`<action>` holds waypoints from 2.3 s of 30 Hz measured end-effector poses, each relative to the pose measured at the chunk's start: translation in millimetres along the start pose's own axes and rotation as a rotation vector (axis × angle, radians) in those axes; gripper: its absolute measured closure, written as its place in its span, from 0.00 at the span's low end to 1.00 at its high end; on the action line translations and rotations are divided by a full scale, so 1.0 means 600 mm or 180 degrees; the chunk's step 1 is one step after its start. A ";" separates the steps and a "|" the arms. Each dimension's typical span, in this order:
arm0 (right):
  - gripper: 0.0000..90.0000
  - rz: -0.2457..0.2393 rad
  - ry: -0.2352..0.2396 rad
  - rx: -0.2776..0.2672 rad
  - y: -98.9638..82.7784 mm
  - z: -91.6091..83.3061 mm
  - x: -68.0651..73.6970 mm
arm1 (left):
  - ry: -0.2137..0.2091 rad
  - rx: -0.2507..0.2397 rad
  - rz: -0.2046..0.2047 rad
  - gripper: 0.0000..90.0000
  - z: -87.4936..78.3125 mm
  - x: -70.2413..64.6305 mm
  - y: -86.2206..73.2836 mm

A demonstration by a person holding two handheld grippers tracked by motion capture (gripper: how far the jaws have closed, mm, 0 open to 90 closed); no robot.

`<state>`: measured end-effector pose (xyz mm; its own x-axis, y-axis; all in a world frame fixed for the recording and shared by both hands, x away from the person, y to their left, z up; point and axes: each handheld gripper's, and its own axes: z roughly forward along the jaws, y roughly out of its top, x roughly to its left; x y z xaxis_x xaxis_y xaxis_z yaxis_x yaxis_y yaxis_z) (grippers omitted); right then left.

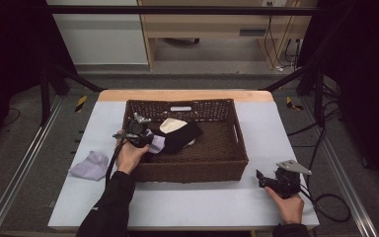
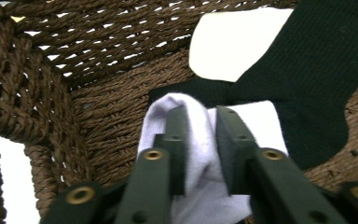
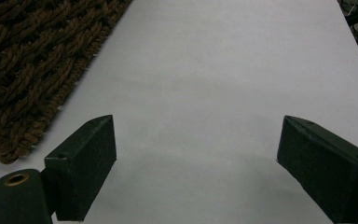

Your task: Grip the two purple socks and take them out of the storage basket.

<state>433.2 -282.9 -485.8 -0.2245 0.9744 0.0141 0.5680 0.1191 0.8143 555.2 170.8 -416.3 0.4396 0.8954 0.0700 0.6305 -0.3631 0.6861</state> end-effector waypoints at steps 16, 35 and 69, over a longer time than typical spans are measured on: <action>0.13 -0.0012 -0.0001 0.0015 0.000 0.001 -0.001 | -0.0267 -0.0978 -0.0279 0.93 -0.052 0.008 0.010; 0.13 -0.0013 -0.0005 0.0010 0.000 0.001 -0.001 | -0.0394 -0.1888 -0.0202 0.93 -0.194 -0.009 0.057; 0.13 -0.0011 -0.0023 0.0020 0.000 0.002 0.000 | 0.0060 -0.2186 -0.0541 0.94 -0.312 0.128 -0.056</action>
<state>434.1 -282.8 -486.2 -0.2207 0.9753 0.0071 0.5722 0.1236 0.8107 447.9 300.2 -298.1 0.3559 0.9319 -0.0704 0.1406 0.0211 0.9898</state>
